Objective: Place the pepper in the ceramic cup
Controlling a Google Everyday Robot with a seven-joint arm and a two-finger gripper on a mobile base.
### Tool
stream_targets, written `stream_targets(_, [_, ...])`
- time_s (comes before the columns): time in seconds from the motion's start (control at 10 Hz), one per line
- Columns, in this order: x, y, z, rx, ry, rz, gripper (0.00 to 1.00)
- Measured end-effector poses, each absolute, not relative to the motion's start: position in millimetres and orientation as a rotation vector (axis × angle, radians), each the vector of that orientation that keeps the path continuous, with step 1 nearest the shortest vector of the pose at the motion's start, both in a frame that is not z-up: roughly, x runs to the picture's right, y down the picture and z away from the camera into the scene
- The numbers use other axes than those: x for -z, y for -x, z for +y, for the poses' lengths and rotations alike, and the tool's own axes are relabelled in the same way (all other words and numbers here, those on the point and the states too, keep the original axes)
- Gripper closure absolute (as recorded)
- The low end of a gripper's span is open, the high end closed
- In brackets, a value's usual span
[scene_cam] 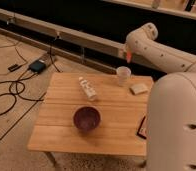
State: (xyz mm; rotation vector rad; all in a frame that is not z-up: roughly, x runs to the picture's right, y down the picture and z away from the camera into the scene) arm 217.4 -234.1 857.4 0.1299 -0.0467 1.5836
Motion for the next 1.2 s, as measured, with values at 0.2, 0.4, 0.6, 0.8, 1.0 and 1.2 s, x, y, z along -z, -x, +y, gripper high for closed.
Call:
stream_targets(0.2, [-862,-223,-235,-1.56,-0.155,-0.068,1.0])
stream_targets(0.4, [-867,-227,-229,-1.567,-0.161,-0.074,1.0])
stream_targets(0.6, [-871,-228,-210,-1.592,-0.15,-0.07,1.0])
stream_targets(0.8, [-874,-222,-192,-1.601,-0.135,-0.07,1.0])
stream_targets(1.0, [-876,-216,-179,-1.606,-0.13,-0.073,1.0])
stream_targets(1.2, [-882,-212,-173,-1.608,-0.138,-0.08,1.0])
